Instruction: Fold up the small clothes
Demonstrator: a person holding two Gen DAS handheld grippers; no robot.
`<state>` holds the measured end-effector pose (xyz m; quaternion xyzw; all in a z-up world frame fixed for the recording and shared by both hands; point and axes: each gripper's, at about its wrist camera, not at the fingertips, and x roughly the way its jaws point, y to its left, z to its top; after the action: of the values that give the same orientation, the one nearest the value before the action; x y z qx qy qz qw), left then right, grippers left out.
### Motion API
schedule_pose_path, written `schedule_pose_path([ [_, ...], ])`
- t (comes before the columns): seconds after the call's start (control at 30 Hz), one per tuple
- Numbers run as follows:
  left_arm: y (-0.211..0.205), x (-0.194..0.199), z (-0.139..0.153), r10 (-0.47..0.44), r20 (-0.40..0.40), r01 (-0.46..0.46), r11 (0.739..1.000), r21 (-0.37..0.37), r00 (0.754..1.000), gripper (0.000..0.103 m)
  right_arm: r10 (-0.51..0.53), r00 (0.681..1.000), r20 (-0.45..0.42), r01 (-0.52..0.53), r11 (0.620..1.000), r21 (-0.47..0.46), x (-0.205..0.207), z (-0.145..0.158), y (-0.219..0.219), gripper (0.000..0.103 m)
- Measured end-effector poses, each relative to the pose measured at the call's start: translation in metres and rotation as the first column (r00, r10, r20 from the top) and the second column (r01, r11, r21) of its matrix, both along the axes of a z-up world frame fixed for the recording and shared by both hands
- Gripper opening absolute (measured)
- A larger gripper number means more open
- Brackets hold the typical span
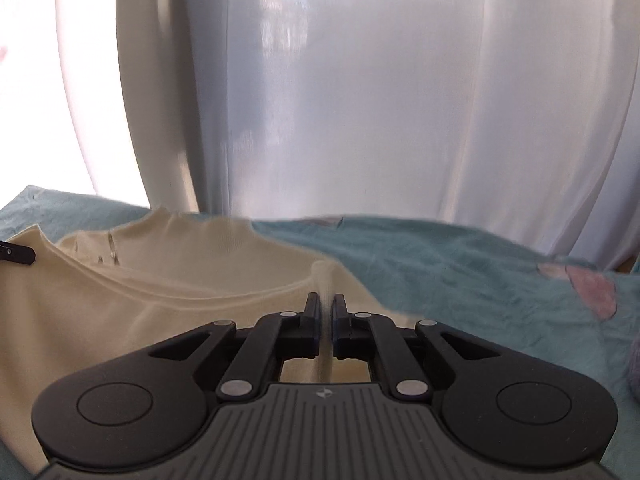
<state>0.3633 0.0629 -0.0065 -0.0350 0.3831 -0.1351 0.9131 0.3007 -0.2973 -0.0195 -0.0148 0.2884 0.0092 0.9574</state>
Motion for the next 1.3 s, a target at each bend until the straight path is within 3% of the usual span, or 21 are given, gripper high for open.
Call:
schedule_pose_path([
  [0.1, -0.006, 0.03, 0.015, 0.056, 0.067, -0.059, 0.998, 0.036, 0.996, 0.009, -0.05, 0.996, 0.08, 0.054, 0.997, -0.057, 0.027, 0.018, 0.009, 0.005],
  [0.2, -0.021, 0.06, 0.007, 0.104, 0.089, -0.111, 0.991, 0.08, 0.991, 0.009, -0.094, 0.989, 0.117, 0.105, 0.991, -0.088, 0.062, 0.019, 0.017, 0.005],
  [0.4, -0.06, 0.085, -0.045, 0.095, 0.114, -0.121, 0.961, 0.248, 0.989, 0.009, -0.142, 0.987, 0.068, 0.153, 0.969, -0.195, 0.109, -0.025, 0.034, 0.005],
  [0.53, -0.062, 0.09, -0.07, 0.122, 0.085, -0.14, 0.958, 0.249, 0.989, 0.01, -0.167, 0.986, 0.024, 0.168, 0.96, -0.222, 0.12, -0.05, 0.032, 0.005],
  [0.67, -0.062, 0.084, -0.078, 0.128, 0.123, -0.157, 0.952, 0.262, 0.984, 0.016, -0.176, 0.984, -0.013, 0.169, 0.957, -0.236, 0.126, -0.067, 0.032, 0.005],
  [0.77, -0.054, 0.087, -0.08, 0.183, 0.127, -0.209, 0.951, 0.229, 0.975, 0.04, -0.199, 0.98, -0.024, 0.188, 0.956, -0.227, 0.127, -0.074, 0.027, 0.006],
  [0.8, -0.051, 0.088, -0.08, 0.212, 0.123, -0.235, 0.947, 0.22, 0.97, 0.057, -0.211, 0.977, -0.027, 0.2, 0.955, -0.22, 0.128, -0.074, 0.025, 0.009],
  [0.83, -0.045, 0.089, -0.081, 0.243, 0.111, -0.261, 0.944, 0.201, 0.964, 0.066, -0.223, 0.974, -0.039, 0.21, 0.955, -0.208, 0.128, -0.076, 0.023, 0.014],
  [0.9, -0.029, 0.09, -0.081, 0.269, 0.072, -0.276, 0.953, 0.121, 0.96, 0.072, -0.266, 0.963, -0.036, 0.255, 0.949, -0.187, 0.131, -0.074, 0.015, 0.037],
  [0.97, -0.019, 0.087, -0.079, 0.265, 0.055, -0.269, 0.958, 0.098, 0.963, 0.077, -0.298, 0.954, -0.034, 0.289, 0.944, -0.16, 0.128, -0.072, 0.007, 0.046],
  [1.07, -0.011, 0.073, -0.071, 0.237, 0.044, -0.24, 0.968, 0.079, 0.97, 0.078, -0.304, 0.953, 0.02, 0.303, 0.94, -0.155, 0.11, -0.061, 0.006, 0.047],
  [1.2, 0.003, 0.031, -0.053, 0.205, 0.066, -0.205, 0.979, 0.001, 0.977, 0.081, -0.209, 0.973, 0.094, 0.221, 0.964, -0.145, 0.068, -0.046, 0.016, 0.046],
  [1.27, 0.013, 0.011, -0.048, 0.256, 0.101, -0.253, 0.967, -0.037, 0.961, 0.088, -0.142, 0.984, 0.109, 0.158, 0.976, -0.147, 0.048, -0.045, 0.021, 0.045],
  [1.3, 0.016, 0.003, -0.049, 0.286, 0.108, -0.281, 0.958, -0.053, 0.952, 0.089, -0.122, 0.986, 0.113, 0.138, 0.978, -0.155, 0.04, -0.048, 0.023, 0.038],
])
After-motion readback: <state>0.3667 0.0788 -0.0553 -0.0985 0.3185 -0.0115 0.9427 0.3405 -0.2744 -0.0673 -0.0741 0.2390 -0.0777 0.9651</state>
